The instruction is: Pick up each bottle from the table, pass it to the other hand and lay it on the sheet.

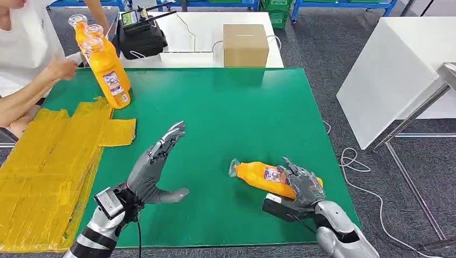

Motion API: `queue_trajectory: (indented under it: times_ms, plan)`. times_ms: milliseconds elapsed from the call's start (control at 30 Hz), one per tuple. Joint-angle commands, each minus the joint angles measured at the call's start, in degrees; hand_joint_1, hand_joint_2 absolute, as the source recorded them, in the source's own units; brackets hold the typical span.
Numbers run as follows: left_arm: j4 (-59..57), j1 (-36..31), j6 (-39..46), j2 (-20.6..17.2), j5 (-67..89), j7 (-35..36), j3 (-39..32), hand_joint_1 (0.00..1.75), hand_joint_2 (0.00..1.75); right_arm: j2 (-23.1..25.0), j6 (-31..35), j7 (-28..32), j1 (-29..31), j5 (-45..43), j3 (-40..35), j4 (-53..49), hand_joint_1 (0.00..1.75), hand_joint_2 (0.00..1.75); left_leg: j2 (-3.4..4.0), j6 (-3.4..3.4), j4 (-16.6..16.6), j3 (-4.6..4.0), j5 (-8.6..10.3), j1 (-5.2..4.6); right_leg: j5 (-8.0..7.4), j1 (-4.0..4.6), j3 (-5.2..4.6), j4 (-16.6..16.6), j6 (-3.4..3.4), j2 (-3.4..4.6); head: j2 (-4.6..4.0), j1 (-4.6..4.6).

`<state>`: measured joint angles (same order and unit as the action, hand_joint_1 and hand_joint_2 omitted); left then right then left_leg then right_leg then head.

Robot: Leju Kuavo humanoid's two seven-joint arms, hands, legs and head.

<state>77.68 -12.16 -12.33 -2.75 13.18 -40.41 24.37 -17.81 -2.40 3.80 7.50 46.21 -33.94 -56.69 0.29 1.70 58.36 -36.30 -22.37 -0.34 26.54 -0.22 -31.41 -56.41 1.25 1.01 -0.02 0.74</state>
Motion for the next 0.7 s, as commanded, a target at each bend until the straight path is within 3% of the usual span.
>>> queue_trajectory:
  times_ms: [33, 300, 367, 433, 500, 633, 700]
  plan:
    - [-5.5, -3.0, -1.0, 0.8, -0.1, 0.4, 0.8, 0.0, 1.75, -0.6, -3.6, -1.2, 1.1, 4.1, -4.0, 7.7, 1.75, 1.75, -0.28, -0.12, -0.1, 0.02, 0.11, 0.03, -0.04, 0.02, 0.13, 0.1, -0.02, -0.33, 0.0, 0.0]
    - [-4.4, -2.1, -0.6, -0.1, 0.3, 0.4, 0.5, 0.0, 1.75, -2.9, -3.2, -2.0, 3.4, 5.3, -1.3, 1.3, 1.75, 1.75, -0.16, 0.01, 0.0, 0.12, 0.13, -0.05, -0.12, -0.02, 0.22, 0.1, 0.17, -0.25, 0.0, -0.04]
    - [-3.4, -1.1, -0.4, 0.0, 0.8, 0.4, -0.4, 0.0, 1.75, 0.2, 1.1, -2.8, 4.4, 3.4, 3.2, -0.8, 1.75, 1.75, -0.06, 0.01, -0.1, 0.08, 0.15, -0.08, -0.15, -0.04, 0.15, 0.0, 0.17, -0.14, 0.0, -0.04]
    - [-2.1, -0.2, -0.9, 0.1, 1.3, 0.4, -1.1, 0.0, 1.75, 2.1, 1.3, -4.0, 5.6, 3.4, 4.8, -2.7, 1.75, 1.75, 0.01, -0.03, -0.1, 0.06, 0.13, -0.09, -0.17, -0.05, 0.11, 0.0, 0.15, 0.01, 0.0, -0.02]
    - [-0.6, 0.6, -2.1, 0.4, 2.0, 0.9, -1.9, 0.0, 1.75, 6.3, 6.7, -3.8, 5.2, 1.2, 10.8, -5.9, 1.75, 1.75, -0.06, 0.03, 0.0, -0.08, 0.14, -0.08, -0.18, -0.02, 0.15, 0.0, 0.18, 0.01, 0.0, -0.04]
    - [-0.2, 0.6, -2.3, 0.6, 2.1, 1.1, -1.8, 0.0, 1.75, 6.8, 6.3, -4.2, 5.4, 1.3, 10.9, -7.0, 1.75, 1.75, -0.31, 0.19, 0.0, -0.62, 0.43, -0.12, -0.29, -0.04, 0.22, -0.1, 0.4, -0.22, 0.0, -0.02]
    - [-0.3, 0.4, -2.9, 0.5, 2.7, 2.0, -1.7, 0.0, 1.75, 9.9, 10.5, -0.6, 4.3, -3.5, 16.0, -9.1, 1.75, 1.75, -0.31, 0.15, 0.0, -0.59, 0.39, -0.09, -0.26, -0.01, 0.26, 0.0, 0.39, -0.24, 0.0, -0.04]
